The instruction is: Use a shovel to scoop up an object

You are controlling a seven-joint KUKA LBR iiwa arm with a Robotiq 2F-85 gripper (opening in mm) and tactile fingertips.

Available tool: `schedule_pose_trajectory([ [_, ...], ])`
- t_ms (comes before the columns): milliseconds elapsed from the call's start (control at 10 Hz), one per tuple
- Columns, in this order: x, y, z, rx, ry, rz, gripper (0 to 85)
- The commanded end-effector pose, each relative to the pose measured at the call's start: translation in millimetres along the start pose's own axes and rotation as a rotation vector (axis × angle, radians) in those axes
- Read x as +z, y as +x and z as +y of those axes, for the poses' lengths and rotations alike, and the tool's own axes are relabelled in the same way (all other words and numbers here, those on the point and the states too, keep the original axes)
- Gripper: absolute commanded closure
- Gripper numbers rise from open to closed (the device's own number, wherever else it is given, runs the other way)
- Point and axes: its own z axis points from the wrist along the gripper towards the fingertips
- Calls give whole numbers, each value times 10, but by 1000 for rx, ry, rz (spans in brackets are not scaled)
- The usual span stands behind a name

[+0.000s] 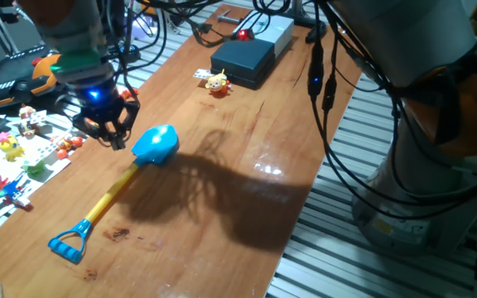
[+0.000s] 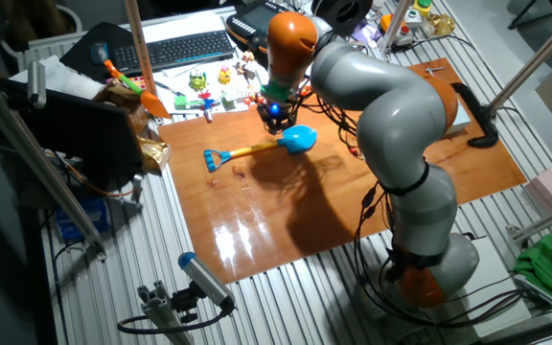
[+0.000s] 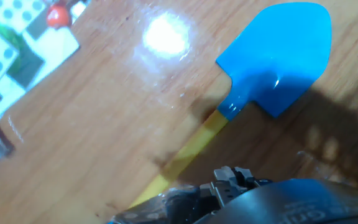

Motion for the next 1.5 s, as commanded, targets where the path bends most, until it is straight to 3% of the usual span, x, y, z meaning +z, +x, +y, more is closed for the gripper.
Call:
schedule_pose_trajectory([
  [0,20,-6,-1,16,-4,-9,843],
  [300,141,-3,-4,43,-21,-36,843],
  [500,150,8,-3,34,-44,-4,843],
  [600,150,8,-3,52,-58,33,843],
  [800,150,8,-3,68,-45,111,843],
  [1000,150,8,-3,79,-15,114,843],
  [1200,150,8,-3,106,-51,25,843],
  [1400,150,8,-3,130,-73,-28,843],
])
